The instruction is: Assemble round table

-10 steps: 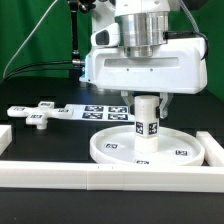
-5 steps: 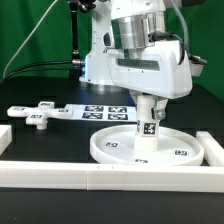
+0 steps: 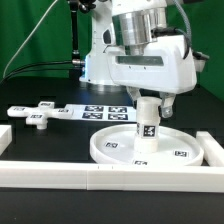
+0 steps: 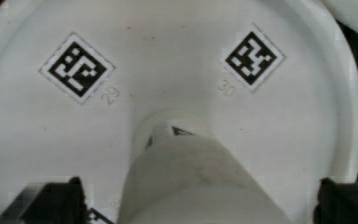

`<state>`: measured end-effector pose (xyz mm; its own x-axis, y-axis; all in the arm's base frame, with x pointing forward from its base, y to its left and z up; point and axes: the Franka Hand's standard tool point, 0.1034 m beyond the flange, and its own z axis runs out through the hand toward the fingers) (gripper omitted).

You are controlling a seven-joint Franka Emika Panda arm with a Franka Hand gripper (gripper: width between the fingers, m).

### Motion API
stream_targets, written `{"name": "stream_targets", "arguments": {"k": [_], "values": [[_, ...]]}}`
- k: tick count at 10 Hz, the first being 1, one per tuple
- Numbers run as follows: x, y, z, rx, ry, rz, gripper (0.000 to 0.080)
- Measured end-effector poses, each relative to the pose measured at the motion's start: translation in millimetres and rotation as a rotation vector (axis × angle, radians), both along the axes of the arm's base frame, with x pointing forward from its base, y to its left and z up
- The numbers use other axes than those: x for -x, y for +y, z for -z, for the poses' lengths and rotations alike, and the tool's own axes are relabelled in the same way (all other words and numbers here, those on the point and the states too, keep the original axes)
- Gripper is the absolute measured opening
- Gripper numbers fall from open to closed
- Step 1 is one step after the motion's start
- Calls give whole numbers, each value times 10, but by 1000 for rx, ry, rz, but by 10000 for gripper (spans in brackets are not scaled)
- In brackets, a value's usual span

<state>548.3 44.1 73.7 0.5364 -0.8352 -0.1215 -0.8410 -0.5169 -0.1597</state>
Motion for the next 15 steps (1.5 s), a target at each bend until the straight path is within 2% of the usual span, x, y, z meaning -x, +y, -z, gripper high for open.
{"name": "stream_targets", "arguments": {"k": [5, 8, 15], "values": [[11, -1, 24, 23, -57, -320, 649], [-21, 16, 2, 68, -103, -613, 649], [-28, -5, 10, 100, -178, -1049, 649]]}}
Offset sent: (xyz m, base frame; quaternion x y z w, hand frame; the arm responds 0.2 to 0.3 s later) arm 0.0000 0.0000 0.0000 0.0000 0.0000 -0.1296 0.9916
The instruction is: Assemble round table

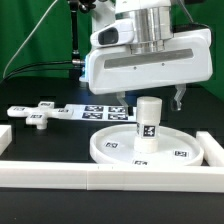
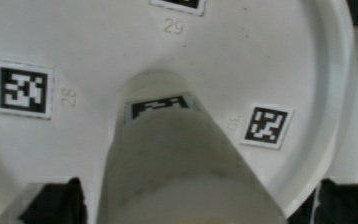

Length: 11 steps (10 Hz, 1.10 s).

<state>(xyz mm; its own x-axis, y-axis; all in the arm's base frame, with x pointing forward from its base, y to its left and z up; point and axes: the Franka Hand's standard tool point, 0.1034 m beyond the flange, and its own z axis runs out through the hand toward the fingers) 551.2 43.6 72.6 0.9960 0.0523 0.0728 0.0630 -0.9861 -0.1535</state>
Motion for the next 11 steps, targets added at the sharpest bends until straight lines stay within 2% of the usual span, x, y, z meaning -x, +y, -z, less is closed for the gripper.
{"name": "stream_targets", "arguments": {"k": [1, 4, 11], "values": [[-26, 2, -19, 26, -10, -119, 649], [-98, 41, -34, 64, -36, -400, 649], [-97, -20, -25, 88, -79, -740, 649]]}}
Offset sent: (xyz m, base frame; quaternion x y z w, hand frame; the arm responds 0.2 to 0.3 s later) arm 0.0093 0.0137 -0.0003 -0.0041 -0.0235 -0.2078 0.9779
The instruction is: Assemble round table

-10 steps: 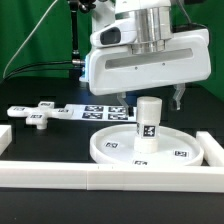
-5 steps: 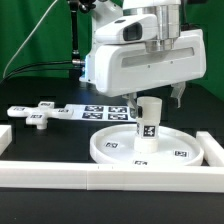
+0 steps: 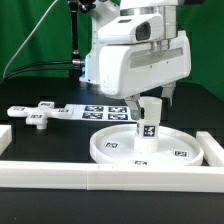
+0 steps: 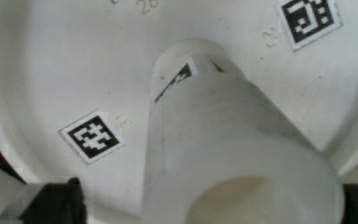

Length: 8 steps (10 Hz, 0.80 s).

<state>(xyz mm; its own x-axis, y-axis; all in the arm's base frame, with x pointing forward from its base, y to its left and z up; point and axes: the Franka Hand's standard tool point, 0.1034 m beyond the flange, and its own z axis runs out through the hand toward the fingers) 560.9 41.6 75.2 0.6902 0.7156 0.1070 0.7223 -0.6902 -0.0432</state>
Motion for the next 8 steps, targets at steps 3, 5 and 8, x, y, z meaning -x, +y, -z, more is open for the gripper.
{"name": "stream_targets", "arguments": {"k": [3, 5, 8], "values": [[-34, -54, -9, 45, -31, -275, 649], [-28, -72, -2, 59, -39, -395, 649], [-13, -97, 10, 61, -39, -441, 629]]}}
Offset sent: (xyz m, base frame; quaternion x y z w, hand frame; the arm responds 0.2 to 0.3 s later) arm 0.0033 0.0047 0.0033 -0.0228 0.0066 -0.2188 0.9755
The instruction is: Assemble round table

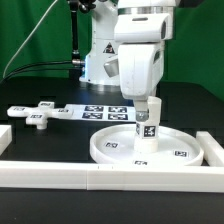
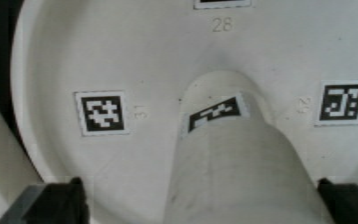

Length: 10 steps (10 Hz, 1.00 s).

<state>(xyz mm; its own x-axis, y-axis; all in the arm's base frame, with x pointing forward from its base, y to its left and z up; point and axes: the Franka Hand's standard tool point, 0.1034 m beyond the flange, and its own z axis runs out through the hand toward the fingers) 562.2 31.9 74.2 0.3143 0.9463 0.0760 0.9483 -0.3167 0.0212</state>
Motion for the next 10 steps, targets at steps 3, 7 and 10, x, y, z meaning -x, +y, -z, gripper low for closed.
{"name": "stream_targets", "arguments": {"k": [3, 7, 10], "values": [[4, -4, 6, 0, 2, 1, 406], [6, -6, 11, -2, 6, 43, 406], [7, -5, 14, -12, 21, 273, 407]]}}
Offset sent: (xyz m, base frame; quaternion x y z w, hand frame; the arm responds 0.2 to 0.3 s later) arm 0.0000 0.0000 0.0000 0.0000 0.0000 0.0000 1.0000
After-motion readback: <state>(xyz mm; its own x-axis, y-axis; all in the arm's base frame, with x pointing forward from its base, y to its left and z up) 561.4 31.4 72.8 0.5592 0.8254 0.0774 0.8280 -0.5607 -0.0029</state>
